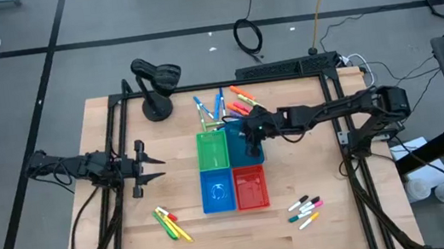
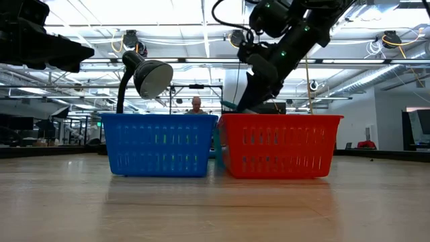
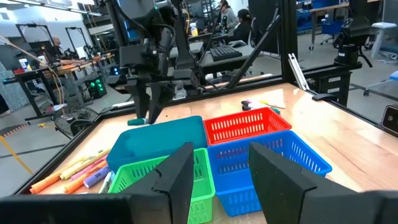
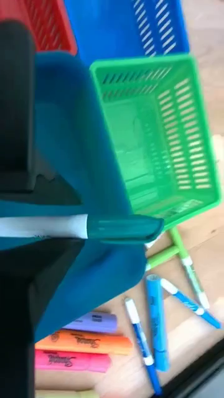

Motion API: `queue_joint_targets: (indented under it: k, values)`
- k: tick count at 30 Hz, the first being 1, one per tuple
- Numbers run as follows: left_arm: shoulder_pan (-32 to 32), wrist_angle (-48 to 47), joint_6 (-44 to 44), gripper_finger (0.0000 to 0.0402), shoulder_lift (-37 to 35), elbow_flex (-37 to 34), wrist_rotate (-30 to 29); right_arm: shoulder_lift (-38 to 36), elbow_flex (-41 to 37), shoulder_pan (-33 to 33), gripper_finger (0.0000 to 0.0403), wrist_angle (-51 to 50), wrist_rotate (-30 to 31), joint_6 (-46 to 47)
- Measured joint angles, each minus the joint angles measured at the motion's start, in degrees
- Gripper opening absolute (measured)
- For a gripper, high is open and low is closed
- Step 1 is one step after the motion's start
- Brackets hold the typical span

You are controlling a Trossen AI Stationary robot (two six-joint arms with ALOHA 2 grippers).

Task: Pick & Place Markers
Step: Put the green highlighter pen into the blue bin, then put the black highlighter pen into the blue bin

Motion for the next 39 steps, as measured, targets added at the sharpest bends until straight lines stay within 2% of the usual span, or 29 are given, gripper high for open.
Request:
queue_joint_targets:
  k: [6,13,19,23,25,30,32,39]
  values:
    - [-0.01,0.01,0.0,0.0159,-0.01,0.0,0.0,0.0,0.0,-0.01,0.0142,0.35,0.17,-0.19]
    - [-0.01,-0.01,0.0,0.0159,-0.01,0.0,-0.02,-0.01,0.0,0.25,0.0167,1.03,-1.0,-0.26]
    - [0.0,0.01,0.0,0.0159,-0.02,0.0,-0.02,-2.22,-0.02,3.62,0.017,1.14,-13.95,-4.62]
    - [0.0,0.02,0.01,0.0159,0.0,0.0,0.01,-5.25,-0.02,8.8,0.0168,0.47,-25.76,-5.66]
    - [-0.02,-0.01,0.0,0.0159,-0.02,0.0,-0.02,-6.91,-0.02,12.22,0.0168,-0.83,-28.71,-4.45]
    - [0.0,0.01,0.0,0.0159,-0.02,0.0,0.0,-10.96,-0.02,21.59,0.0167,-6.88,-27.32,-1.05]
    - [-0.02,0.01,0.0,0.0159,-0.02,0.0,0.01,-12.54,-0.02,25.56,0.0167,-11.5,-23.25,2.35]
    - [-0.02,0.01,0.0,0.0159,0.0,0.0,0.01,-15.62,-0.04,39.22,0.0167,-31.1,-2.99,17.17]
